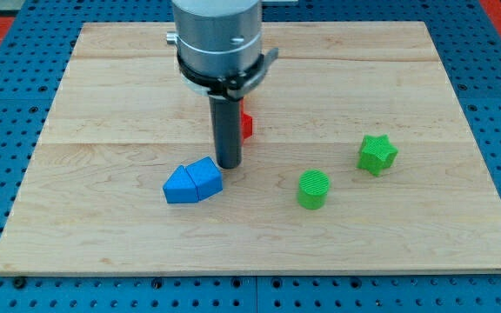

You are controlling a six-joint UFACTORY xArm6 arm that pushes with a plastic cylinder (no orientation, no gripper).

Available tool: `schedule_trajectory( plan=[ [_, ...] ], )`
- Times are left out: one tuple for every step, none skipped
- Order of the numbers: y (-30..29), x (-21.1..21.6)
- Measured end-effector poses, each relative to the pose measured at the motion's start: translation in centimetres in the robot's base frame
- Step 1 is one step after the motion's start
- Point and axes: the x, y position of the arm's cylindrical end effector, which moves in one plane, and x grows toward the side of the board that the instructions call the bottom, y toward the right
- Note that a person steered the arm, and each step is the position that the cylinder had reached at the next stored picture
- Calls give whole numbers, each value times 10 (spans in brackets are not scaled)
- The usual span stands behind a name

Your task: Place the cube at the left of the green circle

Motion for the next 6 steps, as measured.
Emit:
schedule_trajectory(
  plan=[
    [-37,-1],
    [-55,0],
    [-58,4],
    [-61,9],
    [-61,28],
    [-38,40]
  ],
)
